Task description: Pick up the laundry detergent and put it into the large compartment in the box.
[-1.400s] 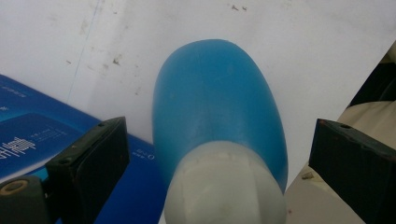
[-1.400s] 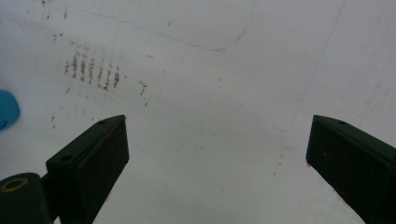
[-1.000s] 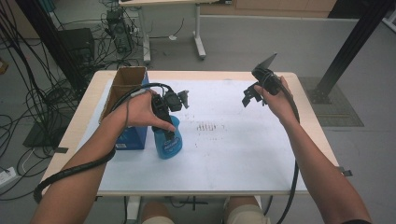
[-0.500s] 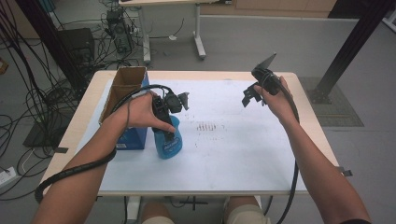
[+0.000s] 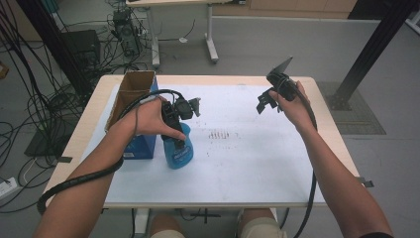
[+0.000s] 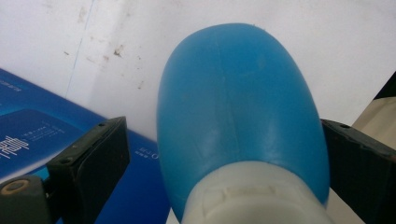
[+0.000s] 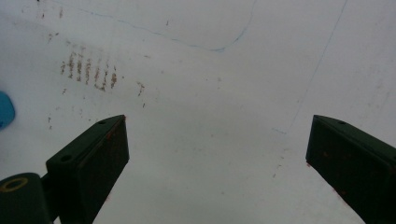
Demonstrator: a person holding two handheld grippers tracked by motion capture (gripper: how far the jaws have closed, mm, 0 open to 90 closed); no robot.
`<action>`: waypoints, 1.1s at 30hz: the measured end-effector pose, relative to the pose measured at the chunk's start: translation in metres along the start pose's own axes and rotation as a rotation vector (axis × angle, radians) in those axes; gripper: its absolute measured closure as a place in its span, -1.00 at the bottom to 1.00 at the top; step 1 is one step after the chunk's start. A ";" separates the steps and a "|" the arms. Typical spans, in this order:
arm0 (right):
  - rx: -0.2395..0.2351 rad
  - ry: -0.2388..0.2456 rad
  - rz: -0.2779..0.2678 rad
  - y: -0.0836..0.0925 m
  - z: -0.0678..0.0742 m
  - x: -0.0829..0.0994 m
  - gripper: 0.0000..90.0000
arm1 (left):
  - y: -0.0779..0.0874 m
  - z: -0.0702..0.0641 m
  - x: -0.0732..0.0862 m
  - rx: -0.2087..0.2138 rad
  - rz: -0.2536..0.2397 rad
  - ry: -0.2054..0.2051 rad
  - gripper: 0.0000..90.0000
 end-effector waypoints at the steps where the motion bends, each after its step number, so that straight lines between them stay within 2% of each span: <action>1: 0.000 0.000 0.000 0.000 0.000 0.000 -0.87 | 0.000 0.000 0.000 0.001 -0.001 0.000 -0.87; 33: 0.002 0.005 0.000 0.000 0.002 -0.001 -0.87 | 0.006 -0.001 0.000 0.002 -0.015 -0.011 -0.86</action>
Point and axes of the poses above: each handheld gripper's, and its own axes: y roughly backward along the jaws, x roughly out of its underside, z roughly to its left, the point moved 10 cm from there along -y, roughly forward along the jaws, and after that the axes turned 13 degrees about y, right-handed, at the moved point
